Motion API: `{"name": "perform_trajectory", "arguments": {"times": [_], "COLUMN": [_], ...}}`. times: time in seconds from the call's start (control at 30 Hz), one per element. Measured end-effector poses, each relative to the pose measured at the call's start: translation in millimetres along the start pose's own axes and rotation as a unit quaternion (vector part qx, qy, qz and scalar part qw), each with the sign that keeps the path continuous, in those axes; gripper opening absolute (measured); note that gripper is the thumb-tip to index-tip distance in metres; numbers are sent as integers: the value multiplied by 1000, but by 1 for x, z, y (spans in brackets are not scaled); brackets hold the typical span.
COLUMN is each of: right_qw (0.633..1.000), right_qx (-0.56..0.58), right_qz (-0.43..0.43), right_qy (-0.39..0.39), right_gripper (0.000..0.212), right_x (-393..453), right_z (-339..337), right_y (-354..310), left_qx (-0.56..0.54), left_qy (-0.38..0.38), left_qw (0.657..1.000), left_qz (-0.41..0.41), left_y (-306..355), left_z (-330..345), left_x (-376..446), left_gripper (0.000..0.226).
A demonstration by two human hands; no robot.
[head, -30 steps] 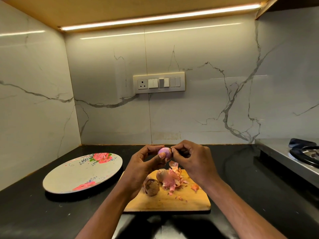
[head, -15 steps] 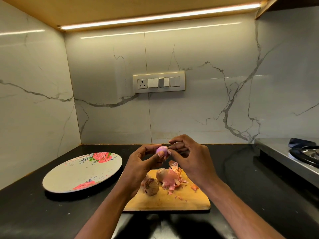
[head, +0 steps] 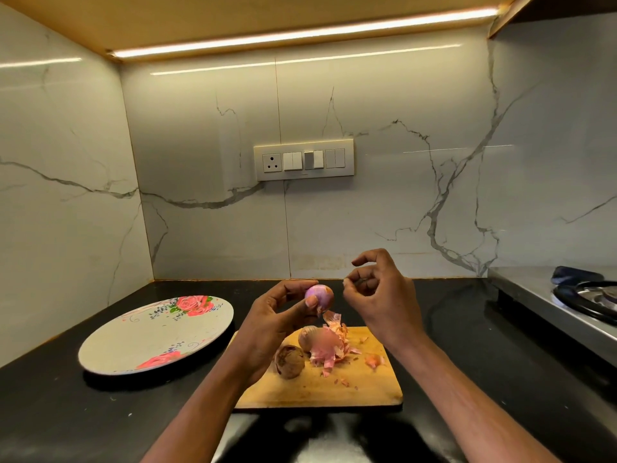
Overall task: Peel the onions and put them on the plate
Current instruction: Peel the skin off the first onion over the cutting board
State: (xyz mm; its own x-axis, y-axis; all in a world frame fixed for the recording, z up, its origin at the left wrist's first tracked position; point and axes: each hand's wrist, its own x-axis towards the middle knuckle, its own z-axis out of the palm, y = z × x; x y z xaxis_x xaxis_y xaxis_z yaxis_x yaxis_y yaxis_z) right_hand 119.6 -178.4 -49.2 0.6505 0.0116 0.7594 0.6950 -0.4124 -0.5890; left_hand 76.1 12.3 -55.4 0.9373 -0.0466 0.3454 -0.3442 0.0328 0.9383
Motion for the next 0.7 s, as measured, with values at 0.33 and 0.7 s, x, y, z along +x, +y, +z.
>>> {"name": "perform_trajectory", "arguments": {"times": [0.33,0.7], "right_qw": [995,995], "right_qx": [9,-16], "right_qz": [-40,-48], "right_qy": [-88,-84], "right_gripper": [22,19], "right_x": [-5,-7], "right_z": [9,10], "right_y": [-4,-2], "left_qx": [46,33], "left_qy": [38,25], "left_qw": [998,999], "left_qz": [14,-2], "left_y": [-3,-5], "left_z": [-3,-5], "left_x": [2,2], "left_gripper": [52,41]}}
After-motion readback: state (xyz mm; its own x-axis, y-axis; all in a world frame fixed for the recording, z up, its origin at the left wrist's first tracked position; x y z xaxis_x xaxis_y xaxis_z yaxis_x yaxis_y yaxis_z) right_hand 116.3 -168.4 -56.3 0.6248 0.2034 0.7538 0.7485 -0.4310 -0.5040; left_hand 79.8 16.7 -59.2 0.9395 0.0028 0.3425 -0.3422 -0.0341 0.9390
